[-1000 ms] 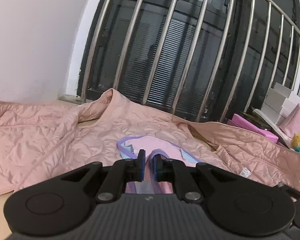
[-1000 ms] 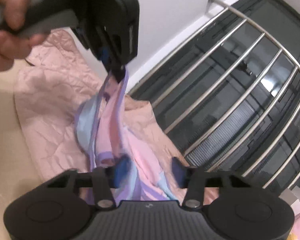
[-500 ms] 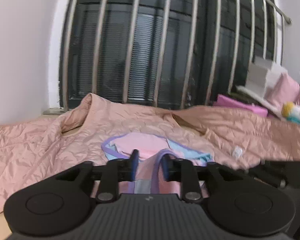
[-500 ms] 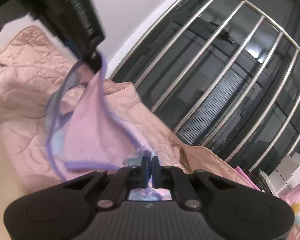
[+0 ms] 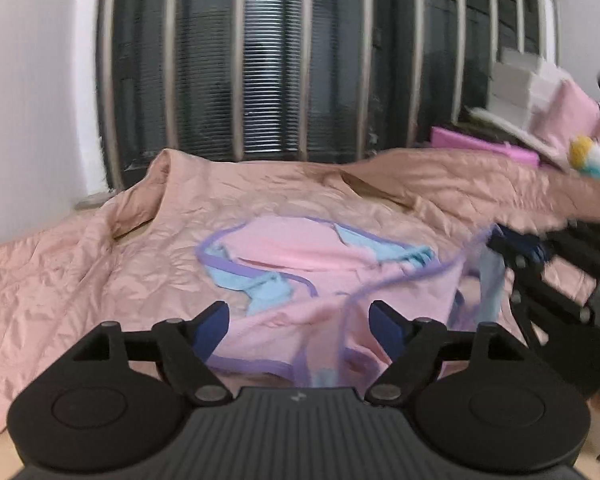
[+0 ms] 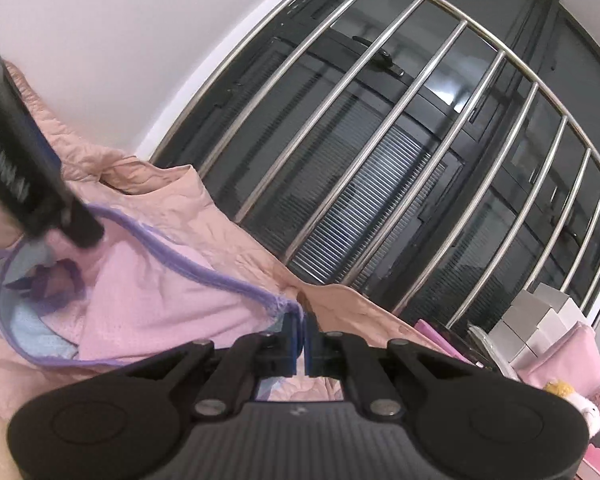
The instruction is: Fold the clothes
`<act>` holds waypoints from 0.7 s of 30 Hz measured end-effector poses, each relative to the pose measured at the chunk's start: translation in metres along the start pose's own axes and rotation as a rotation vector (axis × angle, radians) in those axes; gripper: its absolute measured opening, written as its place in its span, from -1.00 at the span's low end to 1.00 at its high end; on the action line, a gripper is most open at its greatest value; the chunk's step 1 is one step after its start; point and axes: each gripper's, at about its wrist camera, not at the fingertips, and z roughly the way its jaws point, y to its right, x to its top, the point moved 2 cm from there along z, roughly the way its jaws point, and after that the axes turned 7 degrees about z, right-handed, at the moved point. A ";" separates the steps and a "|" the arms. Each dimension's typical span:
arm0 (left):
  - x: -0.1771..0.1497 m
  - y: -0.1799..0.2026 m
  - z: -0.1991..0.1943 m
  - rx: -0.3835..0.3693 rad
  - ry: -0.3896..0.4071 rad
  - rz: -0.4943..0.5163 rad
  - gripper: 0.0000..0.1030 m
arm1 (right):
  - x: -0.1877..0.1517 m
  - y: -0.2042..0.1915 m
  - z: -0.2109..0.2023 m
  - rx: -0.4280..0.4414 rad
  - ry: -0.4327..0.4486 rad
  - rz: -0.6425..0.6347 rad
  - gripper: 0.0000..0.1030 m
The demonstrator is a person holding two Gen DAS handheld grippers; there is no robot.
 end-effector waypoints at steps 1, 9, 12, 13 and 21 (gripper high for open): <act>0.001 -0.006 -0.002 -0.018 0.004 -0.029 0.52 | 0.000 -0.001 0.000 0.001 -0.001 -0.003 -0.95; -0.007 0.014 0.016 -0.020 -0.107 0.097 0.58 | 0.001 0.000 -0.001 0.002 0.002 -0.004 -0.95; -0.012 0.011 0.022 -0.001 -0.139 0.088 -0.22 | 0.002 0.000 -0.001 0.002 0.003 -0.004 -0.95; -0.012 0.007 0.021 0.002 -0.134 0.063 -0.40 | 0.002 0.000 -0.001 0.002 0.004 -0.004 -0.95; -0.004 -0.026 0.001 0.150 -0.034 -0.051 -0.62 | -0.005 -0.025 -0.005 0.168 -0.049 -0.095 -0.29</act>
